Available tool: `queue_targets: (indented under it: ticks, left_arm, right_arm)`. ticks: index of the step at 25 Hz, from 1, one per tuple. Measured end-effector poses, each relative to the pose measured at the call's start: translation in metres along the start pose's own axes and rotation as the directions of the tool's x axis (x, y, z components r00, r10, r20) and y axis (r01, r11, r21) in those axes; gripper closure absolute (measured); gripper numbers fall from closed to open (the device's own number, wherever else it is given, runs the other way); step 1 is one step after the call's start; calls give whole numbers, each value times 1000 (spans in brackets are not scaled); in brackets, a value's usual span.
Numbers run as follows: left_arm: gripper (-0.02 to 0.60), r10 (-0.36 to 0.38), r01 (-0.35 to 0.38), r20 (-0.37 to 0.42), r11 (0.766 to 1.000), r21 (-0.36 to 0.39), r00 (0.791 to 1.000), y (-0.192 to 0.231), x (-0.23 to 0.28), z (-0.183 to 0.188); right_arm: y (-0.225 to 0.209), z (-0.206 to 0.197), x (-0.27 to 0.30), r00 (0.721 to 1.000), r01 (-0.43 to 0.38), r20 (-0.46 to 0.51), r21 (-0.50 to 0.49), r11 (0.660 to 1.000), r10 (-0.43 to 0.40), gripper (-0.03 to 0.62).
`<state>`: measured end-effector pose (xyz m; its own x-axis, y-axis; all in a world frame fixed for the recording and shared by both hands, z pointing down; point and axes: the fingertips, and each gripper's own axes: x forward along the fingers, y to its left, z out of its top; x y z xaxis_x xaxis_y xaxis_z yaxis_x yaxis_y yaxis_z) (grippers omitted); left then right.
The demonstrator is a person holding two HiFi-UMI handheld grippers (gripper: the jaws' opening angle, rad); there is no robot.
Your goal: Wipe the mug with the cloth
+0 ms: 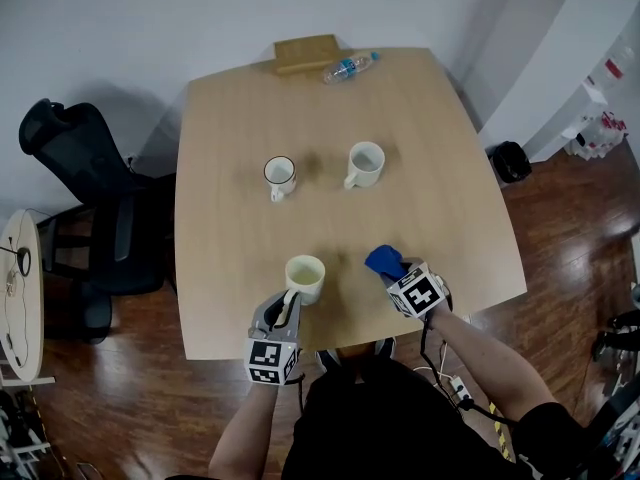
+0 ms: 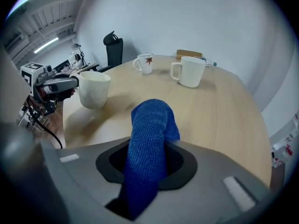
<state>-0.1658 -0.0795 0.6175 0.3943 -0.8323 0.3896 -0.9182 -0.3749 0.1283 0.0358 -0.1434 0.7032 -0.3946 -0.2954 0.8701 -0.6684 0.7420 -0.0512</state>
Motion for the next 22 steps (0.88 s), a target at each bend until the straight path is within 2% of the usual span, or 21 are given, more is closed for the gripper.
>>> queue_targets:
  ticks: [9,13,16,19,22]
  left_arm:
    - [523,-27,25,-72,999,-23,997,7,-12,-23]
    - [500,-43,41,-154,999,-17,987,5,-11,-45]
    - [492,-37,30,-170,998,-47,985,9,-14,-51]
    - [432,-55,38,-175,994,-98,983,9,-16,-50]
    - [407,-58,36,-158,989,-141,986,15,-27,-46]
  right_arm:
    - [2,2,6,998,24,-58,-55,998,-27,465]
    - [6,3,7,997,34,-67,-94,995,-40,457]
    - [7,3,8,997,33,-71,-106,994,-41,437]
    - [3,-1,7,999,33,-38,-68,997,-36,374]
    - [1,-1,-12,999,29,44,41,999,-30,342]
